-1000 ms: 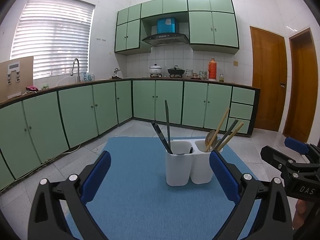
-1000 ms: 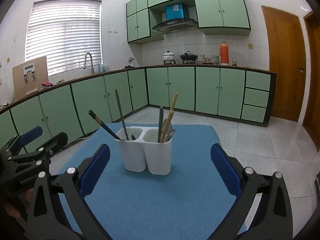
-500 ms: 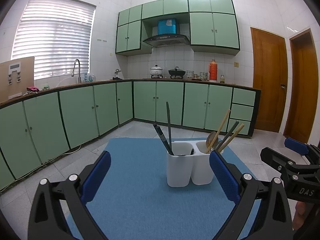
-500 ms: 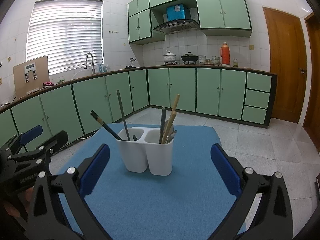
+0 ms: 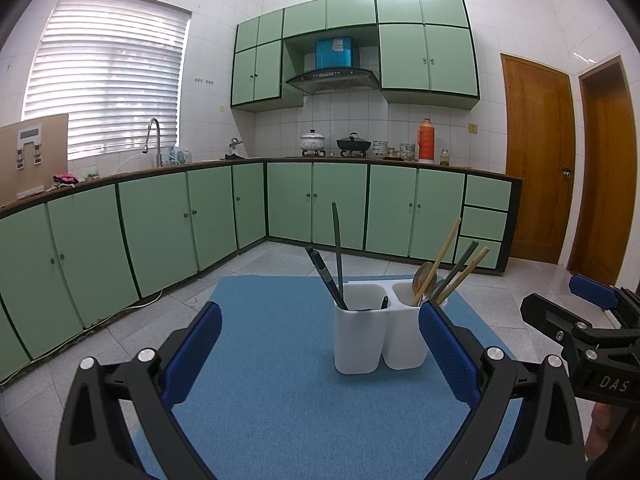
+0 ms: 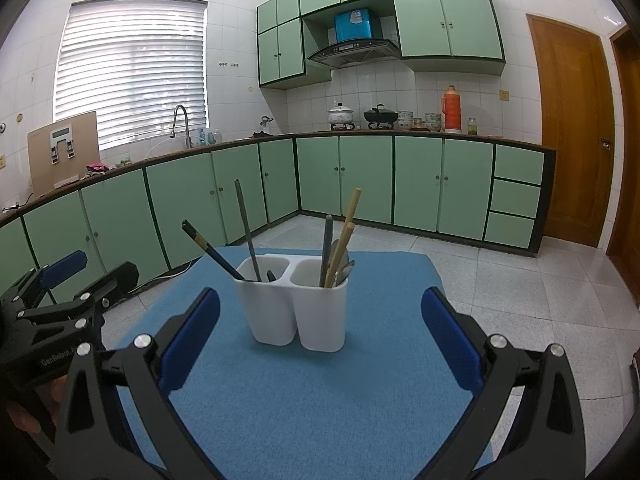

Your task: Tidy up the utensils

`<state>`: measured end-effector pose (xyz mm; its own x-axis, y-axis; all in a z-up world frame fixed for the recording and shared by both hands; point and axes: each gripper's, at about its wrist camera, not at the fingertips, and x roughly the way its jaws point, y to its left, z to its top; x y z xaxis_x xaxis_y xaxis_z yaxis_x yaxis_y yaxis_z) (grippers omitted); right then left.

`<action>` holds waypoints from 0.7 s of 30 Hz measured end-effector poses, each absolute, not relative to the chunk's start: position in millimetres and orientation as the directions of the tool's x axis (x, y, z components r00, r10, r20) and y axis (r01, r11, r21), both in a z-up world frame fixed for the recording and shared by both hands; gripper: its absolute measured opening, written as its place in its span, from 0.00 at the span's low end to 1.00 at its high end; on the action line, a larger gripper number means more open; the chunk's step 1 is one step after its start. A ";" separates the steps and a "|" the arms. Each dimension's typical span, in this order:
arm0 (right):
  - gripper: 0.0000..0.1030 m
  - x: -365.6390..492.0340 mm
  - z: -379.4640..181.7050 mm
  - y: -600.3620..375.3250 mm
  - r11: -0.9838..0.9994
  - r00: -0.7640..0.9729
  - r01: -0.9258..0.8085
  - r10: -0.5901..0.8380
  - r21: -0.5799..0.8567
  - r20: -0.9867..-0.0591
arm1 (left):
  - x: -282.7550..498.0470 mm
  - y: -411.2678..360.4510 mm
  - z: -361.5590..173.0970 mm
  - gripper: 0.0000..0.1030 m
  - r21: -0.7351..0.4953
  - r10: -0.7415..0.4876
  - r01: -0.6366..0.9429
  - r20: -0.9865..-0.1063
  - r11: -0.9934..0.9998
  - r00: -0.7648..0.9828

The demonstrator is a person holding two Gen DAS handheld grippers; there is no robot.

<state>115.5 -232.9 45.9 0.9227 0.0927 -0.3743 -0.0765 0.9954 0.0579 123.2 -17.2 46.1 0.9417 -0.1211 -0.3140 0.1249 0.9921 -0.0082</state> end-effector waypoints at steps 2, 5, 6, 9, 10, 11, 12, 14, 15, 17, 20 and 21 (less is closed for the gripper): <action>0.95 115.5 45.9 -233.3 0.995 0.923 -0.077 0.093 0.058 -0.374 | 123.3 -17.1 46.1 0.94 -0.007 -0.120 0.124 -0.314 0.992 0.942; 0.95 115.6 46.0 -233.4 0.995 0.923 -0.078 0.094 0.058 -0.373 | 123.4 -17.2 46.0 0.94 -0.009 -0.121 0.124 -0.314 0.992 0.942; 0.95 115.7 46.0 -233.3 0.995 0.923 -0.078 0.094 0.058 -0.374 | 123.5 -17.5 45.8 0.94 -0.009 -0.120 0.124 -0.314 0.992 0.942; 0.95 116.1 45.8 -234.0 0.995 0.923 -0.078 0.094 0.058 -0.374 | 124.0 -17.4 45.5 0.94 -0.008 -0.120 0.123 -0.314 0.992 0.942; 0.95 116.3 45.8 -234.0 0.995 0.922 -0.078 0.094 0.059 -0.374 | 124.0 -17.4 45.5 0.94 -0.008 -0.120 0.123 -0.314 0.992 0.942; 0.95 116.3 45.9 -234.0 0.995 0.922 -0.079 0.095 0.058 -0.375 | 124.2 -17.3 45.5 0.94 -0.008 -0.119 0.123 -0.315 0.992 0.942; 0.95 116.2 45.9 -233.8 0.995 0.922 -0.077 0.093 0.057 -0.375 | 124.1 -17.3 45.5 0.94 -0.008 -0.120 0.124 -0.315 0.992 0.941; 0.95 116.2 46.0 -234.1 0.995 0.922 -0.079 0.095 0.058 -0.374 | 124.4 -16.9 45.4 0.94 -0.008 -0.119 0.123 -0.315 0.992 0.941; 0.95 116.2 46.0 -234.0 0.995 0.923 -0.079 0.095 0.058 -0.374 | 124.6 -16.5 45.3 0.94 -0.008 -0.119 0.123 -0.315 0.992 0.941; 0.95 116.3 45.9 -233.8 0.995 0.922 -0.078 0.094 0.057 -0.374 | 124.5 -17.0 45.3 0.94 -0.008 -0.119 0.123 -0.316 0.992 0.941; 0.95 116.3 45.9 -234.0 0.995 0.922 -0.077 0.094 0.059 -0.375 | 124.5 -16.8 45.4 0.94 -0.008 -0.119 0.123 -0.316 0.992 0.941; 0.95 115.6 45.0 -234.4 0.995 0.922 -0.077 0.094 0.059 -0.375 | 124.6 -16.8 45.5 0.94 -0.008 -0.119 0.123 -0.316 0.992 0.941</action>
<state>115.6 -234.4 45.0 0.9222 0.0940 -0.3751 -0.0775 0.9953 0.0589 124.6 -16.8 45.5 0.9412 -0.1190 -0.3163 0.1229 0.9924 -0.0077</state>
